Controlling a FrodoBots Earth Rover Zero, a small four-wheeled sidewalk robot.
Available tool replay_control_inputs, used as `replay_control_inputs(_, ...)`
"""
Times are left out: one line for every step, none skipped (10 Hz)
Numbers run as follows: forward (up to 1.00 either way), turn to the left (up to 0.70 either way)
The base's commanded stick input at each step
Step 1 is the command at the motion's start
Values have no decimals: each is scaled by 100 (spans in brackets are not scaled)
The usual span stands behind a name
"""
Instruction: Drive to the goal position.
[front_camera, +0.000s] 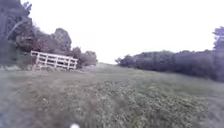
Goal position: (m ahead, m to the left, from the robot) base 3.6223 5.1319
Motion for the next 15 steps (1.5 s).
replay_control_inputs(70,-15)
replay_control_inputs(70,-6)
replay_control_inputs(70,-1)
replay_control_inputs(70,-3)
replay_control_inputs(70,-17)
replay_control_inputs(70,-17)
replay_control_inputs(70,-17)
replay_control_inputs(70,-17)
replay_control_inputs(70,-17)
replay_control_inputs(70,-17)
replay_control_inputs(70,-17)
replay_control_inputs(70,-17)
replay_control_inputs(70,-17)
replay_control_inputs(70,-17)
replay_control_inputs(70,-17)
